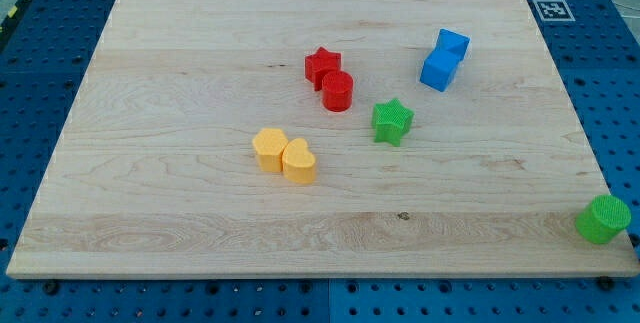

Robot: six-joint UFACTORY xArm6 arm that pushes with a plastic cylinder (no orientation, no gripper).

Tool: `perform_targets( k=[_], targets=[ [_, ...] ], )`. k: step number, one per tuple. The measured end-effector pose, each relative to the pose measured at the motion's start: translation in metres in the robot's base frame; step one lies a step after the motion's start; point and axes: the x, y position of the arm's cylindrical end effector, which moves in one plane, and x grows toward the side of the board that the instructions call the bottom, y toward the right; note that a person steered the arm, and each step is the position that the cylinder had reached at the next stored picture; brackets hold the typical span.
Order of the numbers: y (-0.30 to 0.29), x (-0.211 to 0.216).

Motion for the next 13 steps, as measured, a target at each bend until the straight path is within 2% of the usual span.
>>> perform_targets(
  k=[4,8,10,13],
  targets=[
    [-0.019,-0.029],
    [-0.022,-0.040],
    [-0.026,-0.006],
    [-0.061,-0.015]
  ],
)
